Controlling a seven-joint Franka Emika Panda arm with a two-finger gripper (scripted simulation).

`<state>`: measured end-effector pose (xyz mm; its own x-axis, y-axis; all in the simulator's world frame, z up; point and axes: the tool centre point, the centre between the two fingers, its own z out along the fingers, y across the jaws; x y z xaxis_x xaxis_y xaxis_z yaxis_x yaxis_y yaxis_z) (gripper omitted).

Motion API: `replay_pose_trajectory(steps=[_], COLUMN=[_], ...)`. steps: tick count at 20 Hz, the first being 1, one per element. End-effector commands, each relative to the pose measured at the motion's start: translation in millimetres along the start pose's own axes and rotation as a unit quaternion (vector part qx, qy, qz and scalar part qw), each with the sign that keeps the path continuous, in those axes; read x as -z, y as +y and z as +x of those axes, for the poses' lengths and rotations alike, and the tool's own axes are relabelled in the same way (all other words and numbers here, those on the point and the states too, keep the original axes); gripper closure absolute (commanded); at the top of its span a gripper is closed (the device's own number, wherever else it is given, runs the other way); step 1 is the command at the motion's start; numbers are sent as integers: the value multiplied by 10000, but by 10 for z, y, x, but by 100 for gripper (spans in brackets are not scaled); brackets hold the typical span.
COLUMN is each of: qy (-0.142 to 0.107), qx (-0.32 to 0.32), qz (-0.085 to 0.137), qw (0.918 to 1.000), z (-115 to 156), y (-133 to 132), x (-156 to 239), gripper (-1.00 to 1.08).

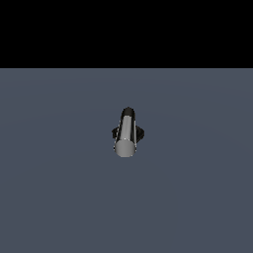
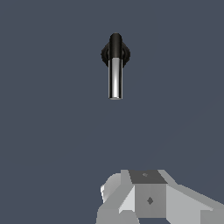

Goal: Turn on the faucet by rotating a designated handle.

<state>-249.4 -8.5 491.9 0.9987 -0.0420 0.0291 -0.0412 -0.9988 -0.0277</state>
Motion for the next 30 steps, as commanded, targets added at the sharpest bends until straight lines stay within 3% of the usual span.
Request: replay_pose_trajectory(steps=[1, 13, 30], qy=[0, -13, -65], qx=[0, 36, 185], qz=[0, -11, -55], qw=[10000, 10000, 9998], z=[0, 91, 441], y=[0, -48, -241], x=[0, -346, -1689], gripper=[108, 108, 108])
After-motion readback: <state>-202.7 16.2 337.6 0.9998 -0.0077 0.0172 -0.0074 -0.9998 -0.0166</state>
